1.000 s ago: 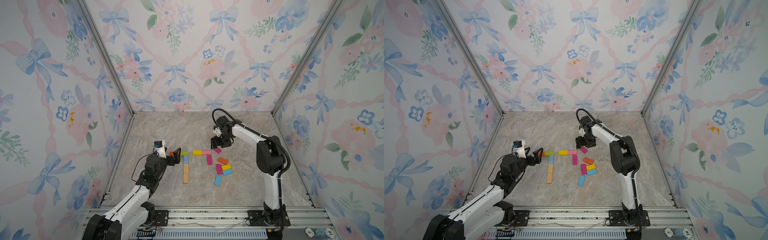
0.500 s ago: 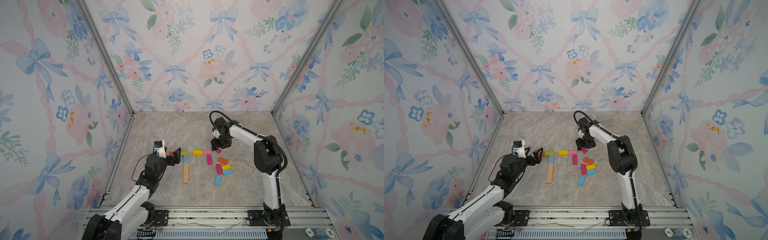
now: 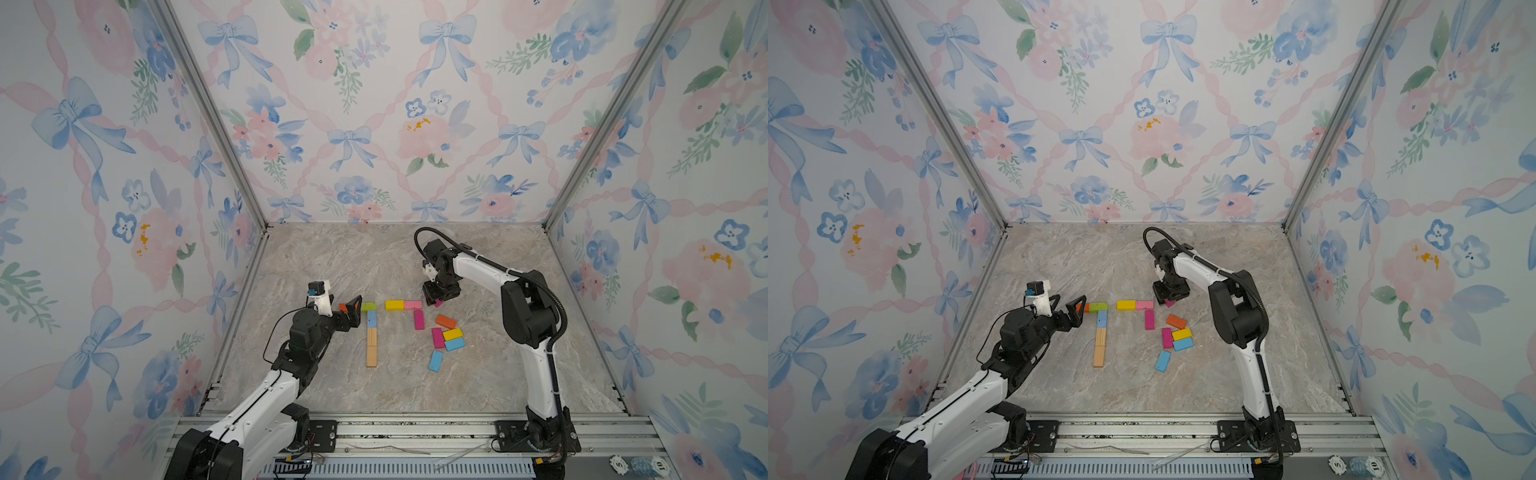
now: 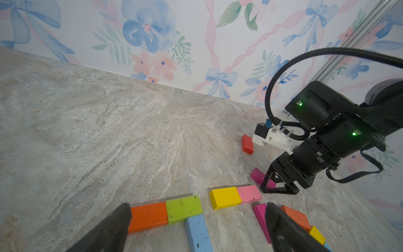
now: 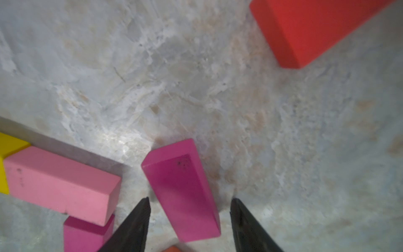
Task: Assemble the number 7 with building blocks
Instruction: Pick up the building block from the center of the board.
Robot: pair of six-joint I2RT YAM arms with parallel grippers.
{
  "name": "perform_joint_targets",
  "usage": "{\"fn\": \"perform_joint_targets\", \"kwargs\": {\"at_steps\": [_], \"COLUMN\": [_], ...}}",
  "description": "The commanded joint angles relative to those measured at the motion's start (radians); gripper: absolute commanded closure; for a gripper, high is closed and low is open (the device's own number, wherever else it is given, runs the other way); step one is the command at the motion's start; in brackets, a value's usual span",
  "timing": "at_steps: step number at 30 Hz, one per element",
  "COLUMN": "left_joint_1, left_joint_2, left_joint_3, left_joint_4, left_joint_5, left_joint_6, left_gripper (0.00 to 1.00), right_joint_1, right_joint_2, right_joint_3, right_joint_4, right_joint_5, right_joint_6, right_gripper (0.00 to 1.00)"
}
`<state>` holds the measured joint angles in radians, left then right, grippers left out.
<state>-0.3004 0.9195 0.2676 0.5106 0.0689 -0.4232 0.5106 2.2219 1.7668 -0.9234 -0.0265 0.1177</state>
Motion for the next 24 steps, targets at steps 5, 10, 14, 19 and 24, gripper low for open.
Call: {"fn": "perform_joint_targets", "kwargs": {"at_steps": [5,10,14,19,24], "left_joint_1": [0.007,0.006,0.006,0.006,0.007], "left_joint_2": [-0.005,-0.006,-0.006,-0.006,-0.011], "left_joint_3": [0.01,0.01,0.01,0.009,0.007], "left_joint_4": [0.013,0.013,0.012,0.013,0.014], "left_joint_5": [0.01,0.01,0.008,0.009,0.01], "left_joint_6": [0.004,0.005,0.003,0.003,0.004], "left_gripper": [0.02,0.02,0.02,0.02,0.02], "right_joint_1": [0.014,0.018,0.022,0.028,0.025], "right_joint_2": [0.041,0.061,0.059,0.026,-0.076], "right_joint_3": [0.032,0.053,0.052,0.03,-0.03], "right_joint_4": [0.005,0.001,0.005,0.025,0.062], "right_joint_5": [0.046,0.053,0.053,0.061,0.045], "right_joint_6": [-0.007,-0.009,-0.009,-0.011,0.015], "right_gripper": [0.44,0.5,0.6,0.74,0.76]}}
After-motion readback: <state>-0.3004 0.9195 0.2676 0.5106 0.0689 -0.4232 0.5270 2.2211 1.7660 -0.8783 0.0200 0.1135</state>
